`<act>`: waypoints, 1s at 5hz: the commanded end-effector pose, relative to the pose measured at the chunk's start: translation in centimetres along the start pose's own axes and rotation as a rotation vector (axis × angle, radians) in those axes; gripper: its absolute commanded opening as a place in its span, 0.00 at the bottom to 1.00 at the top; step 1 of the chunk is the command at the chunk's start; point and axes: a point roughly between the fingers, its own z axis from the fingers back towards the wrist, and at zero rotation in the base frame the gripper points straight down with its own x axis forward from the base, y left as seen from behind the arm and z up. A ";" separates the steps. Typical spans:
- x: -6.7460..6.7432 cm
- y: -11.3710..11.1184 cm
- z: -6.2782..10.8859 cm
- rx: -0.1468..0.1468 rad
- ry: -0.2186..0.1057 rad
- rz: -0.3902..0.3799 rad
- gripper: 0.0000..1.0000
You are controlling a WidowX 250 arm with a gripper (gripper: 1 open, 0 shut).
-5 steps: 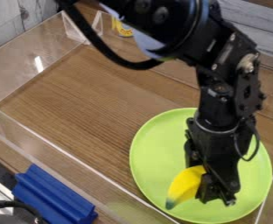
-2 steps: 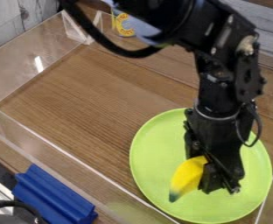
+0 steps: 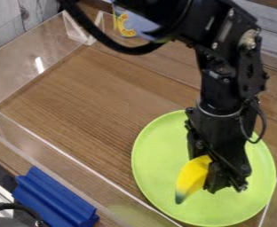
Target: Put the banana in the green plate
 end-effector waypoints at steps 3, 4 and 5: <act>1.6 0.4 2.2 -0.006 -0.085 0.093 0.00; 1.7 0.6 2.2 -0.009 -0.089 0.130 0.00; 1.7 0.7 2.2 -0.012 -0.090 0.162 1.00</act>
